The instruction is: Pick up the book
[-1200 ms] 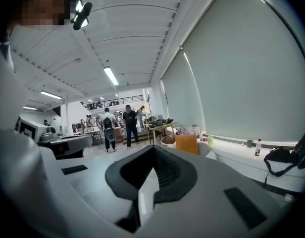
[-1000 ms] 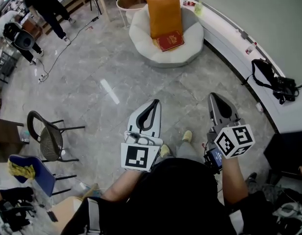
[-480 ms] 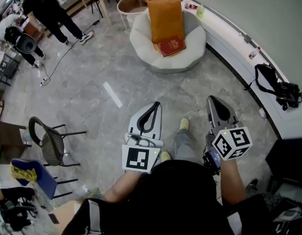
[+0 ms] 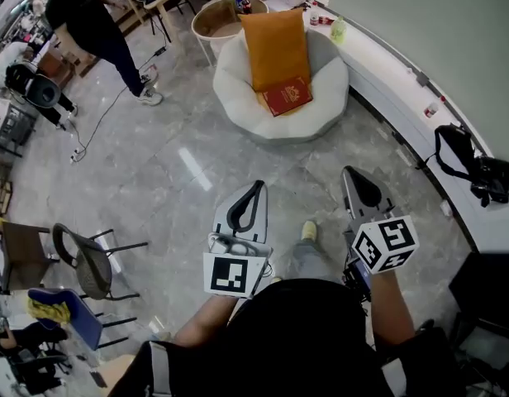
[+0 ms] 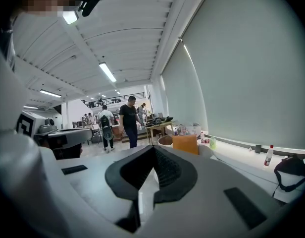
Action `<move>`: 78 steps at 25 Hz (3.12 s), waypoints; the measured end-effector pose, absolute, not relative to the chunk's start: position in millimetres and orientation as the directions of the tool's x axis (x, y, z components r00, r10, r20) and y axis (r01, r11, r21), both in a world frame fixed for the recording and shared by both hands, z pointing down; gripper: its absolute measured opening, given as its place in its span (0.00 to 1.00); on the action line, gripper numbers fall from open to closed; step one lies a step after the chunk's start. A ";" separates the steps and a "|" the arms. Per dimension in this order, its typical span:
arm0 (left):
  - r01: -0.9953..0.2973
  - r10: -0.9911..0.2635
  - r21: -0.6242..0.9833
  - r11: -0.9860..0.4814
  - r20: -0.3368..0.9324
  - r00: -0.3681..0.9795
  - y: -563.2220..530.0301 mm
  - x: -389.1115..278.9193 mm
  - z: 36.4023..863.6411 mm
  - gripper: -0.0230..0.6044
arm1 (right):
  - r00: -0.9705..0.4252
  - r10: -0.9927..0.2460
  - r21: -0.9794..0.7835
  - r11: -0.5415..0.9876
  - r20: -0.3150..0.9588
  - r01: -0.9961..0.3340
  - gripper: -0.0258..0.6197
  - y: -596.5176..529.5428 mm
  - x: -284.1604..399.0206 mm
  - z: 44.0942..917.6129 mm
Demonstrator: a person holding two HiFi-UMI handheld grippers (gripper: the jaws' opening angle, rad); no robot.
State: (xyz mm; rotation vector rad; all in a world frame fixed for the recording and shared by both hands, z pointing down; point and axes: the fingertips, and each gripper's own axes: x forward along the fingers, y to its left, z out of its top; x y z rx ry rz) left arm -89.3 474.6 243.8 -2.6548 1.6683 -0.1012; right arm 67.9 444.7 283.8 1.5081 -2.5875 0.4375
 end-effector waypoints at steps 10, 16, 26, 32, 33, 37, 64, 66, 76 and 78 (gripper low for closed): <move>-0.902 -0.903 -0.058 -0.428 0.079 0.423 379.9 -50.2 244.7 0.04 | -0.513 -0.819 -0.210 0.471 0.256 -0.857 0.05 349.6 104.1 292.0; -0.915 -0.913 -0.056 -0.401 0.103 0.394 337.8 -41.9 248.1 0.04 | -0.531 -0.807 -0.223 0.485 0.259 -0.846 0.05 309.4 117.7 297.5; -0.901 -0.900 -0.074 -0.428 0.118 0.419 309.3 -14.3 249.0 0.04 | -0.547 -0.795 -0.240 0.495 0.263 -0.835 0.05 281.4 130.1 305.0; -0.894 -0.893 -0.071 -0.443 0.128 0.432 299.0 -8.4 251.1 0.04 | -0.531 -0.802 -0.246 0.475 0.275 -0.845 0.05 270.1 134.3 308.5; -0.894 -0.893 -0.071 -0.443 0.126 0.433 297.8 -9.4 251.2 0.04 | -0.529 -0.802 -0.247 0.473 0.277 -0.846 0.05 269.1 134.0 308.7; -0.893 -0.890 -0.064 -0.445 0.139 0.433 292.7 -16.2 255.7 0.04 | -0.522 -0.805 -0.243 0.466 0.281 -0.851 0.05 263.6 131.4 307.8; -0.893 -0.890 -0.013 -0.449 0.094 0.446 144.4 -83.9 253.6 0.04 | -0.490 -0.813 -0.177 0.457 0.316 -0.872 0.05 128.4 66.2 298.7; -0.892 -0.888 -0.008 -0.453 0.093 0.450 138.5 -86.6 253.9 0.04 | -0.486 -0.815 -0.175 0.453 0.315 -0.874 0.05 123.1 62.4 298.3; -0.882 -0.880 -0.003 -0.471 0.074 0.470 120.8 -106.2 258.1 0.04 | -0.454 -0.836 -0.134 0.435 0.309 -0.890 0.05 104.5 42.1 295.8; -0.879 -0.876 0.003 -0.476 0.079 0.475 119.8 -107.5 261.7 0.04 | -0.447 -0.838 -0.118 0.433 0.312 -0.894 0.05 103.3 41.0 293.4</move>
